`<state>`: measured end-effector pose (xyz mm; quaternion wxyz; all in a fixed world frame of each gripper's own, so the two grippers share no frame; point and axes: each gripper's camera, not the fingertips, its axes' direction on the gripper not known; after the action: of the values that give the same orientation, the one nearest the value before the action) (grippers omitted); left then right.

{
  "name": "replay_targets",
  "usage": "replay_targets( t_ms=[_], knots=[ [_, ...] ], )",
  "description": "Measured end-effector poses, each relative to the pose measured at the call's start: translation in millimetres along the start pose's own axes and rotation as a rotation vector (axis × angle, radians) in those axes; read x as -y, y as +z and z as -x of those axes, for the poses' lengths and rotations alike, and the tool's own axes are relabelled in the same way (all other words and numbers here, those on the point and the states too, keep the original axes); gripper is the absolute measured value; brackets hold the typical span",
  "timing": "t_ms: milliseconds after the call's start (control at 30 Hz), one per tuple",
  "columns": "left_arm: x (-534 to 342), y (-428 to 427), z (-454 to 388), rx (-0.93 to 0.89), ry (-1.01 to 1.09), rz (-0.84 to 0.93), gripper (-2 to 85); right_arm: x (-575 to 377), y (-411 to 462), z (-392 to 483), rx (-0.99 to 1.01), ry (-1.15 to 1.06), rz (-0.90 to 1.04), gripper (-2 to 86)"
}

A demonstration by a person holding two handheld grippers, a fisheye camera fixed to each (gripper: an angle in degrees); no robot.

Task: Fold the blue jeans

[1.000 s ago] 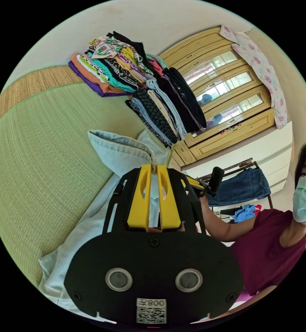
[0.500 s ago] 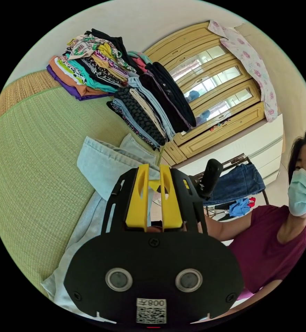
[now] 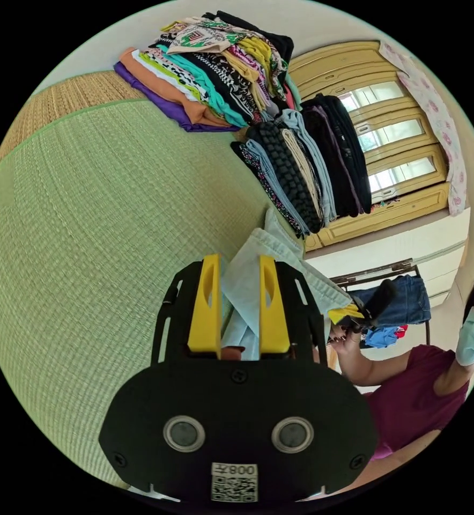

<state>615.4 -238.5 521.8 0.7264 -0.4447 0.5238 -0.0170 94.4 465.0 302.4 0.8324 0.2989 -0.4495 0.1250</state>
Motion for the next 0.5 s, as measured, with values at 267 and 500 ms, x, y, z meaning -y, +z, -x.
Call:
replay_targets(
  t_ms=[267,500],
  knots=[
    [18,30,-9,-0.13,0.044,-0.054,1.7,-21,-24,-30,0.022,0.048,-0.043,1.2],
    [58,50,-70,-0.164,0.208,-0.113,0.8,-38,-90,-82,-0.056,0.151,-0.183,1.1]
  ],
)
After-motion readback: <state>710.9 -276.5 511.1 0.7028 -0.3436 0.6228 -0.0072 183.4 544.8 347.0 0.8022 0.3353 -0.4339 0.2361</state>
